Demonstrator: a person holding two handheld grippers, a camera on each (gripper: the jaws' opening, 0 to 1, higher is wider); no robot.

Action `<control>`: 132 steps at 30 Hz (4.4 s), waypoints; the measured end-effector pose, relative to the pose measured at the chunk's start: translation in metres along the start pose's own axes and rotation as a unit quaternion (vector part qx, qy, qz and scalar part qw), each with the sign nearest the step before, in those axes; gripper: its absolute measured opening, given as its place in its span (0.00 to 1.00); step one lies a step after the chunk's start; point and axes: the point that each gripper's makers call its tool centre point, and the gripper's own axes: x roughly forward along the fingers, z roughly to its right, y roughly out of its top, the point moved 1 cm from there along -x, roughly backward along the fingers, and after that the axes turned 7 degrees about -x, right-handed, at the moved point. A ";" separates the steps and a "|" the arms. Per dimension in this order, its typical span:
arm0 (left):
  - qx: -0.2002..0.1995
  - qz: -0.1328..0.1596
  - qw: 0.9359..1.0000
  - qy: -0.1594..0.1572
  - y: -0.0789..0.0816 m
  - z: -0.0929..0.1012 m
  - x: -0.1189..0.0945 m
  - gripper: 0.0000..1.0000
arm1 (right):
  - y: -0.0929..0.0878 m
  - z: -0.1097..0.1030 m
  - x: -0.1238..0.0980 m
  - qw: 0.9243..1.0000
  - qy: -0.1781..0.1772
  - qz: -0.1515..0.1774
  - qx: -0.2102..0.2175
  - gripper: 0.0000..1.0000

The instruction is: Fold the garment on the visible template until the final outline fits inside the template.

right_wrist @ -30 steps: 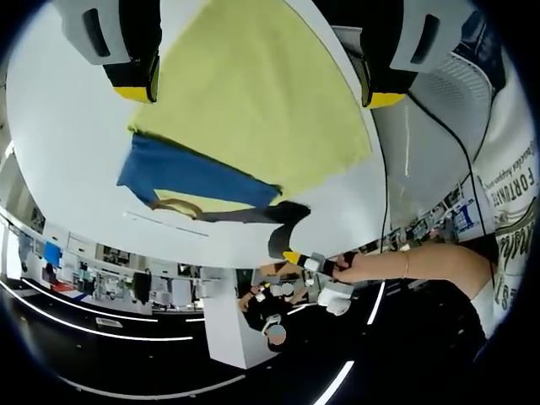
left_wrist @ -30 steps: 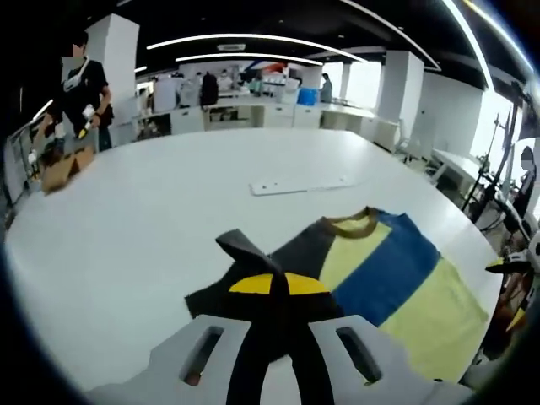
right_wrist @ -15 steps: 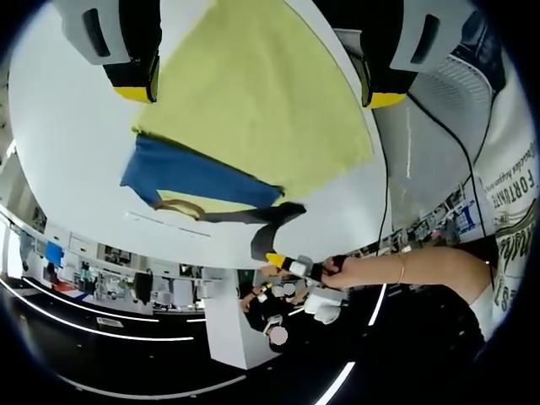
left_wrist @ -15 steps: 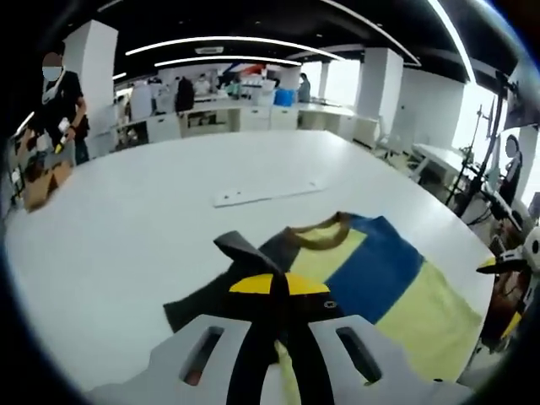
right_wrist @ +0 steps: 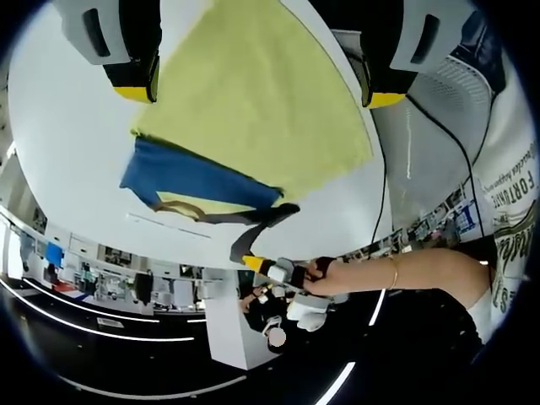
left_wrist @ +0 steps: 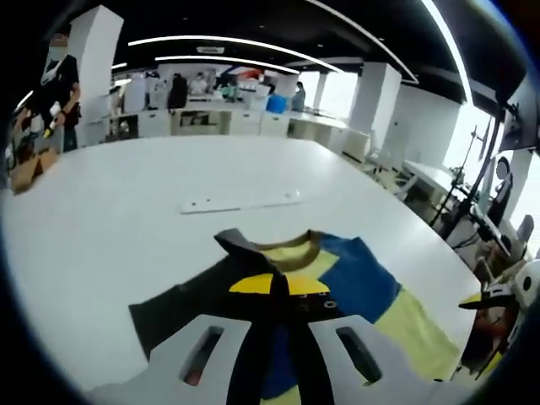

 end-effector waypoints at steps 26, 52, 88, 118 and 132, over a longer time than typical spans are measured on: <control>-0.016 0.006 0.998 -0.059 0.008 0.058 0.037 0.00 | -0.009 0.006 -0.002 1.000 -0.008 -0.012 0.012 0.99; -0.018 0.015 0.985 -0.169 0.012 0.125 0.056 0.00 | -0.017 0.010 -0.008 0.999 -0.019 -0.025 0.017 0.99; 0.012 -0.068 0.976 -0.205 -0.053 0.168 0.105 0.00 | -0.023 0.018 -0.006 0.999 -0.026 -0.017 0.035 0.99; 0.094 -0.031 0.963 -0.249 -0.066 0.161 0.069 0.83 | -0.020 0.019 -0.004 1.000 0.000 -0.020 0.014 0.99; 0.103 -0.009 0.968 -0.228 -0.072 0.122 0.019 0.99 | -0.009 0.018 -0.001 1.000 0.022 -0.008 0.000 0.99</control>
